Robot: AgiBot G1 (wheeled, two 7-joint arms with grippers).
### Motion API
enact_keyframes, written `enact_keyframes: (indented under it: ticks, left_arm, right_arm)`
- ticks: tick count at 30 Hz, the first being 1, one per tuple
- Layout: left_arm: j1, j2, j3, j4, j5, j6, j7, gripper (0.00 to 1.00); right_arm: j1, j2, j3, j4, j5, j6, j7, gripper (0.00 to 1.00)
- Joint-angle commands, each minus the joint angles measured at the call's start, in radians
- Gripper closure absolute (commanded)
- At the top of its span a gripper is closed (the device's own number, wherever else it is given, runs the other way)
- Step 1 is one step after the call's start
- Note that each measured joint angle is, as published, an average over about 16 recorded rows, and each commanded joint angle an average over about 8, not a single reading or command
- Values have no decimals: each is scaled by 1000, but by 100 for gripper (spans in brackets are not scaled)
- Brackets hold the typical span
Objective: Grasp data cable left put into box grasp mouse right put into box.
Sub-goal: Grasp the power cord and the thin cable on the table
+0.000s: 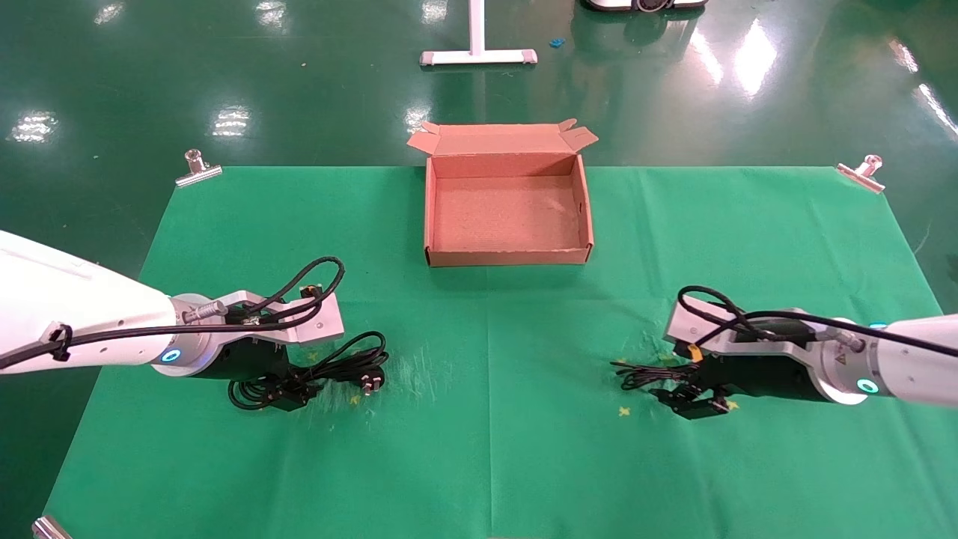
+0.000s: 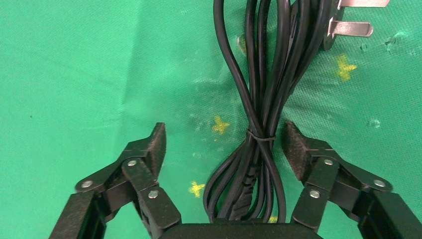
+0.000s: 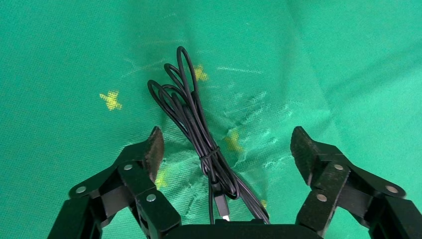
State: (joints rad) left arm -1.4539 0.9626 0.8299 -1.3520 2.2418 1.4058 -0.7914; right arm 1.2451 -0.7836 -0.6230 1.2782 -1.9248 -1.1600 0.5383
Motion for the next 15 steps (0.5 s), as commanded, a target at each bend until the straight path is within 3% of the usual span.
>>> enact_keyframes:
  ticks: [1, 15]
  left_arm:
    - [0, 0, 0, 0, 0, 0, 0, 100]
    - [0, 0, 0, 0, -2, 0, 0, 100]
  right_arm:
    - [0, 1, 0, 1, 1, -1, -1, 100]
    - [1, 2, 1, 3, 3, -3, -3, 100]
